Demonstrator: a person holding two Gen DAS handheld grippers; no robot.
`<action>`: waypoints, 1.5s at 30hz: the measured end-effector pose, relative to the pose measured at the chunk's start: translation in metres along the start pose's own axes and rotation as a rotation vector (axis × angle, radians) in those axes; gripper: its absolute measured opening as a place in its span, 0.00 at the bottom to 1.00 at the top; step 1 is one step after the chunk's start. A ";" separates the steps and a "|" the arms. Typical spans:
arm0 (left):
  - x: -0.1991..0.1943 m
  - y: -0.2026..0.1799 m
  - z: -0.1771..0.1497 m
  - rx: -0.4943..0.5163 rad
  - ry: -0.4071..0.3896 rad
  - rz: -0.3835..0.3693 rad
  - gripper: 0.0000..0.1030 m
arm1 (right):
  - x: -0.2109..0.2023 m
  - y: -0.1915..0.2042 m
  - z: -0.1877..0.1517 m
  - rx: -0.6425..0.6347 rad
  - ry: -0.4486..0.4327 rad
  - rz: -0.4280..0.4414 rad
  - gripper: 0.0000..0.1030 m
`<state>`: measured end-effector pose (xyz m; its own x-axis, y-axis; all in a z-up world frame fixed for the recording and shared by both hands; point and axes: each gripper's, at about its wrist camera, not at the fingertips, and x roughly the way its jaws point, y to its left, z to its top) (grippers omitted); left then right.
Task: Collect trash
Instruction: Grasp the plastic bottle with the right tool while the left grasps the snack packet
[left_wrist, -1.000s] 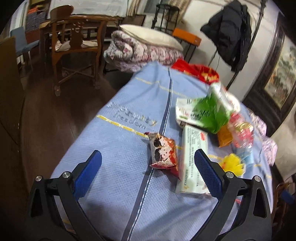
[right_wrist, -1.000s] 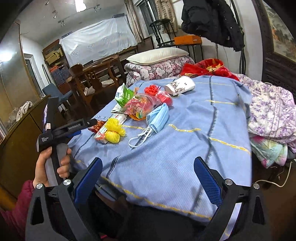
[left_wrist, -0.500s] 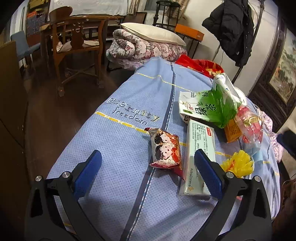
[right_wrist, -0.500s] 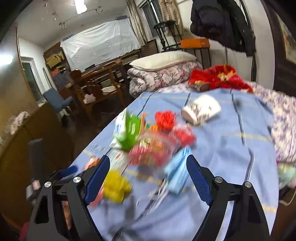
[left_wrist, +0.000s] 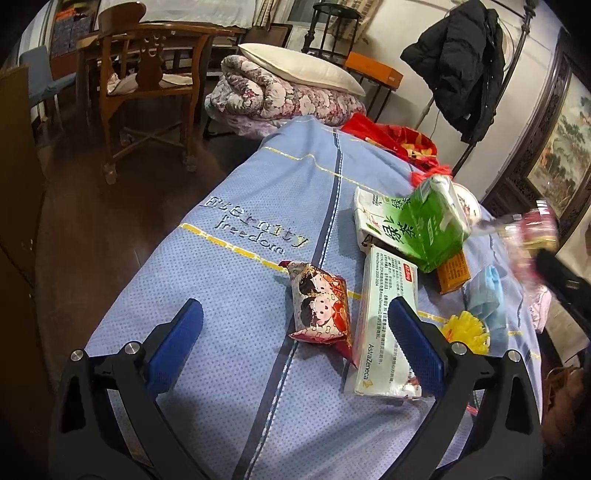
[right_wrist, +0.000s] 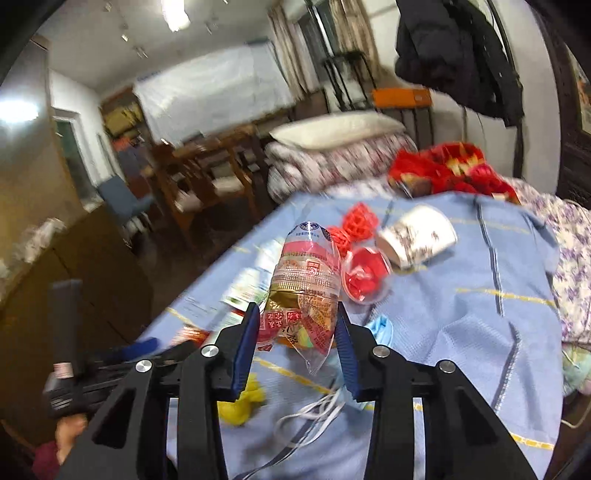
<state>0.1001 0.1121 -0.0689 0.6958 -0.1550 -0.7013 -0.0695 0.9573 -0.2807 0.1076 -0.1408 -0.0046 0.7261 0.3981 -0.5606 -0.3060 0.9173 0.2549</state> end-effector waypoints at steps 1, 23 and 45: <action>-0.001 0.001 0.000 -0.004 0.000 -0.007 0.93 | -0.008 0.001 0.000 0.002 -0.015 0.012 0.39; 0.006 0.003 0.001 0.018 0.004 -0.119 0.31 | -0.071 -0.053 -0.055 0.171 -0.015 -0.046 0.40; -0.073 -0.052 -0.033 0.143 -0.200 -0.266 0.30 | -0.128 -0.070 -0.062 0.204 -0.069 -0.080 0.40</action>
<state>0.0293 0.0658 -0.0246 0.8032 -0.3662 -0.4699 0.2239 0.9165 -0.3316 -0.0022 -0.2558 0.0007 0.7856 0.3159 -0.5320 -0.1198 0.9212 0.3701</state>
